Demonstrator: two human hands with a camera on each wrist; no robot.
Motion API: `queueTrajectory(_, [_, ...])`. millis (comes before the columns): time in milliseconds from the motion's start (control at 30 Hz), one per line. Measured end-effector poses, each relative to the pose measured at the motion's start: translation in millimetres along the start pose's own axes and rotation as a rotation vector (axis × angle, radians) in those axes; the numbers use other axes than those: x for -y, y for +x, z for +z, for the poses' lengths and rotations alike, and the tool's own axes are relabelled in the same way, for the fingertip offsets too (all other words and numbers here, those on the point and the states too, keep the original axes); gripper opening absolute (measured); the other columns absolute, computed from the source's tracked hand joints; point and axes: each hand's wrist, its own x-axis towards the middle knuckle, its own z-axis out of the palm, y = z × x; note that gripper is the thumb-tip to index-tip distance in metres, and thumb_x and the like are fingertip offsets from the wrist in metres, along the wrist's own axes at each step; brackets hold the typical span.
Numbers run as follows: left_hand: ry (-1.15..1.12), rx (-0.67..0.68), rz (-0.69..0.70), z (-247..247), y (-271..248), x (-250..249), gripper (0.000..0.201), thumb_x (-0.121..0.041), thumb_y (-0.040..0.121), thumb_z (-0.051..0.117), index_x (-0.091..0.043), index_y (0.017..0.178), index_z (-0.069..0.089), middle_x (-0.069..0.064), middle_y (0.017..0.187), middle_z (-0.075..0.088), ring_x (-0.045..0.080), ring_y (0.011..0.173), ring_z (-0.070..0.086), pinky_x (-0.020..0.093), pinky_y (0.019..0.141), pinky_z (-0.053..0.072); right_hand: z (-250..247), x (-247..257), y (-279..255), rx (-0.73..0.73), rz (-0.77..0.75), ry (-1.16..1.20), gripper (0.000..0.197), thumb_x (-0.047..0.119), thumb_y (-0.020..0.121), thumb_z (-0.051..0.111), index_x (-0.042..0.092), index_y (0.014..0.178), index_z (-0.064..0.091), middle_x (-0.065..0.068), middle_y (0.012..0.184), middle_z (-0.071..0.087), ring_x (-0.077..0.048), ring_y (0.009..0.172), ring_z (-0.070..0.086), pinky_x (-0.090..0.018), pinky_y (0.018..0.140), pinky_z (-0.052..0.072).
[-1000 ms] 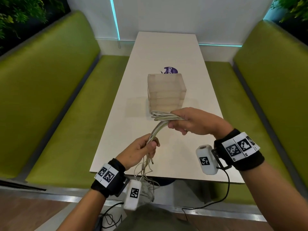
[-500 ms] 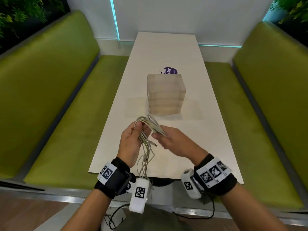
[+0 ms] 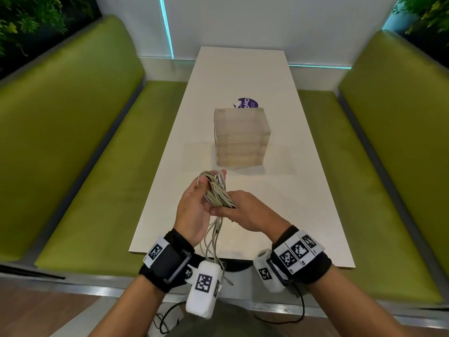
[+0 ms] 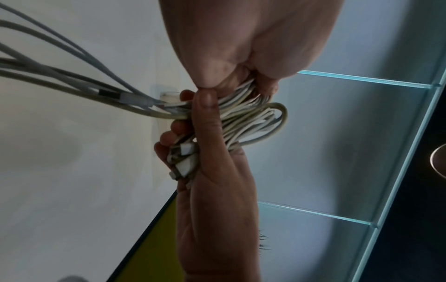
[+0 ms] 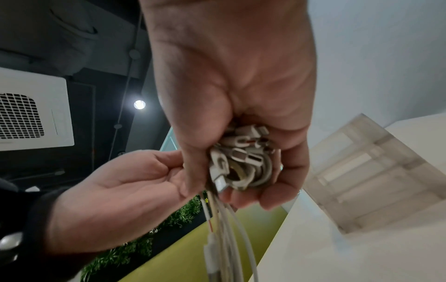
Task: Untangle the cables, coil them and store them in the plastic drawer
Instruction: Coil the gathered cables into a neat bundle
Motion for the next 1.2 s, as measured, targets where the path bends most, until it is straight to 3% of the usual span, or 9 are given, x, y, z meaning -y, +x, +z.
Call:
queueTrajectory(100, [0.013, 0.03, -0.011, -1.3, -3.0, -1.2, 0.029, -0.023, 0.1, 0.035, -0.007, 0.106, 0.059, 0.014, 0.122, 0.065, 0.021, 0.121, 0.058, 0.031, 0.096, 0.051, 0.3, 0.0, -0.3, 0.022, 0.002, -0.057, 0.027, 0.036, 0.091, 0.059, 0.033, 0.067, 0.046, 0.004, 0.07, 0.05, -0.009, 0.062, 0.049, -0.025, 0.058, 0.036])
queueTrajectory(233, [0.056, 0.059, -0.048, -2.5, -4.7, -2.9, 0.036, -0.029, 0.1, 0.035, -0.005, 0.12, 0.054, 0.018, 0.124, 0.064, 0.032, 0.121, 0.056, 0.036, 0.092, 0.053, 2.4, -4.9, -2.7, 0.004, -0.042, 0.052, 0.013, 0.037, 0.09, 0.06, 0.036, 0.084, 0.049, -0.004, 0.11, 0.054, -0.018, 0.085, 0.055, -0.023, 0.065, 0.04])
queueTrajectory(333, [0.104, 0.151, -0.034, -5.6, -4.7, -7.8, 0.067, -0.055, 0.08, 0.06, -0.022, 0.135, 0.043, 0.019, 0.119, 0.066, 0.029, 0.116, 0.06, 0.034, 0.072, 0.057, 4.7, -5.3, -4.1, 0.045, -0.039, 0.061, 0.01, 0.025, 0.092, 0.056, 0.018, 0.095, 0.062, -0.001, 0.09, 0.065, -0.017, 0.076, 0.062, -0.029, 0.068, 0.049])
queueTrajectory(400, [0.266, 0.236, -0.01, -6.4, -3.4, -9.7, 0.087, -0.043, 0.063, 0.082, -0.036, 0.138, 0.037, 0.017, 0.111, 0.068, 0.029, 0.11, 0.063, 0.038, 0.068, 0.053, 6.2, -6.8, -4.6, 0.077, -0.037, 0.086, 0.014, 0.017, 0.09, 0.053, 0.015, 0.091, 0.067, 0.005, 0.084, 0.07, -0.011, 0.079, 0.066, -0.032, 0.075, 0.052])
queueTrajectory(500, [0.436, 0.132, 0.088, -1.3, -3.0, -6.2, 0.056, -0.005, 0.07, 0.08, -0.021, 0.118, 0.057, 0.014, 0.091, 0.069, 0.032, 0.096, 0.066, 0.035, 0.072, 0.055, 8.9, -8.4, -5.8, 0.129, -0.065, 0.067, 0.02, 0.014, 0.092, 0.05, 0.026, 0.079, 0.059, 0.012, 0.073, 0.065, 0.004, 0.065, 0.06, -0.026, 0.069, 0.05])
queueTrajectory(600, [0.386, 0.021, 0.126, 5.7, -2.1, -4.3, 0.017, 0.0, 0.081, 0.069, -0.008, 0.092, 0.058, 0.012, 0.076, 0.065, 0.031, 0.078, 0.069, 0.037, 0.069, 0.056, 10.3, -5.9, -8.9, 0.139, -0.113, 0.139, 0.021, 0.019, 0.094, 0.053, 0.025, 0.074, 0.053, 0.005, 0.067, 0.06, -0.003, 0.059, 0.055, -0.019, 0.059, 0.044])
queueTrajectory(800, [0.406, 0.165, 0.044, 4.0, 1.5, -7.7, 0.01, -0.012, 0.084, 0.064, -0.011, 0.084, 0.055, 0.002, 0.058, 0.058, 0.019, 0.06, 0.065, 0.057, 0.1, 0.044, 14.8, -10.4, -15.6, 0.223, -0.167, 0.347, 0.045, 0.049, 0.089, 0.046, 0.007, 0.082, 0.059, 0.004, 0.07, 0.062, -0.016, 0.074, 0.057, -0.033, 0.075, 0.045])
queueTrajectory(967, [0.472, 0.196, 0.039, 12.4, -4.6, -7.2, 0.013, -0.018, 0.094, 0.054, -0.01, 0.087, 0.048, -0.003, 0.051, 0.05, 0.012, 0.053, 0.063, 0.058, 0.095, 0.047, 18.0, -10.7, -16.3, 0.215, -0.19, 0.349, 0.042, 0.032, 0.096, 0.045, 0.002, 0.069, 0.056, -0.012, 0.065, 0.055, -0.027, 0.067, 0.052, -0.052, 0.073, 0.045])
queueTrajectory(1200, [0.513, 0.227, 0.019, 11.3, -3.8, -8.2, 0.016, -0.021, 0.096, 0.05, -0.008, 0.088, 0.047, -0.003, 0.051, 0.047, 0.009, 0.05, 0.062, 0.061, 0.096, 0.044, 21.6, -11.9, -19.6, 0.25, -0.171, 0.405, 0.039, 0.027, 0.099, 0.044, -0.002, 0.076, 0.058, -0.009, 0.069, 0.06, -0.026, 0.071, 0.055, -0.049, 0.077, 0.046])
